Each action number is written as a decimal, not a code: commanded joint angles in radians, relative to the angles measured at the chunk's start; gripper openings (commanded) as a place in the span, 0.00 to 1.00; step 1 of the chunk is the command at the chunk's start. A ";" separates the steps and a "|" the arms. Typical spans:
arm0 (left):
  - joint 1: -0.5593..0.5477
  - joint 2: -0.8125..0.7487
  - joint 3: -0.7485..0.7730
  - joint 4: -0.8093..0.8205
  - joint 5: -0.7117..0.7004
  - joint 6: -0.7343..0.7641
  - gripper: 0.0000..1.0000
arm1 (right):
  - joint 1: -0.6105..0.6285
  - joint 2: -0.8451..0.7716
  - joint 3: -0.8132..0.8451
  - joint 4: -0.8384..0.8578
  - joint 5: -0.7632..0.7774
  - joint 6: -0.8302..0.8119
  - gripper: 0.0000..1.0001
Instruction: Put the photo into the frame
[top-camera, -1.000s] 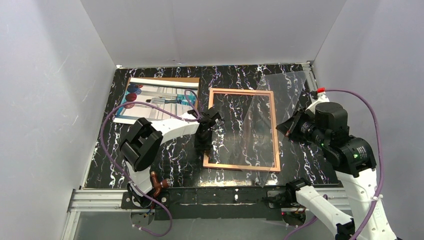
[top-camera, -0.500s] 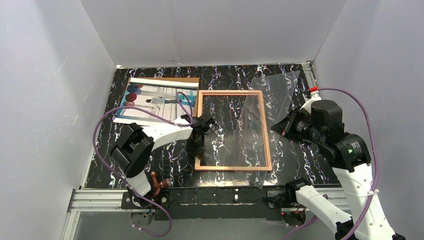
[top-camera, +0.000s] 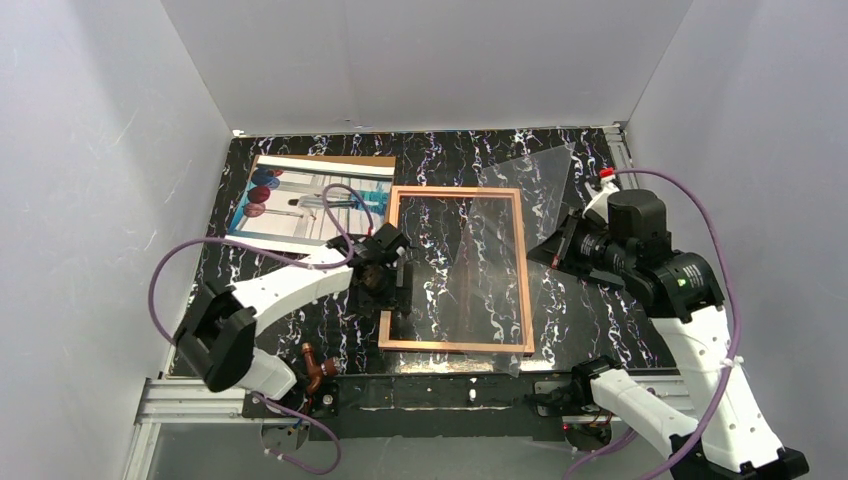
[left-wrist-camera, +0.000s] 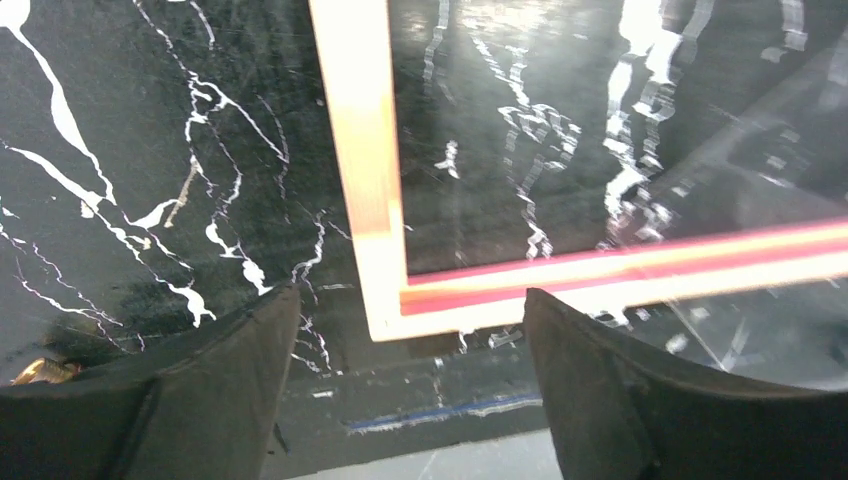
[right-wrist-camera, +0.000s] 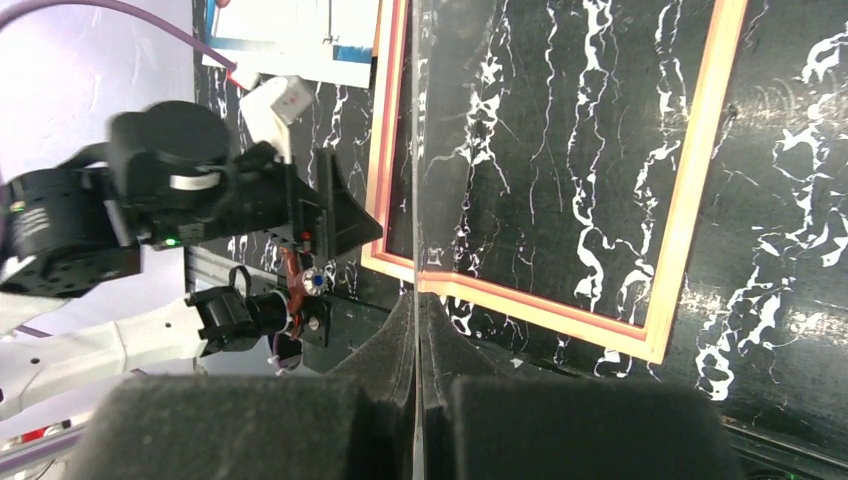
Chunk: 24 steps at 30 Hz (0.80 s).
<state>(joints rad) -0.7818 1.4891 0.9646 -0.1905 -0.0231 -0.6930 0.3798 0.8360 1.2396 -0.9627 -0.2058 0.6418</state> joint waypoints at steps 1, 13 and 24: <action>0.059 -0.104 0.046 -0.129 0.102 0.062 0.88 | -0.002 0.032 0.027 0.073 -0.075 -0.013 0.01; 0.339 -0.240 0.007 -0.086 0.400 0.015 0.93 | -0.005 0.207 0.218 0.099 -0.190 -0.014 0.01; 0.422 -0.260 -0.032 -0.100 0.411 0.021 0.94 | -0.041 0.421 0.356 0.082 -0.365 -0.041 0.01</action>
<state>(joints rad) -0.3843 1.2606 0.9707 -0.1894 0.3672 -0.6815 0.3603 1.2186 1.5452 -0.9096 -0.4667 0.6228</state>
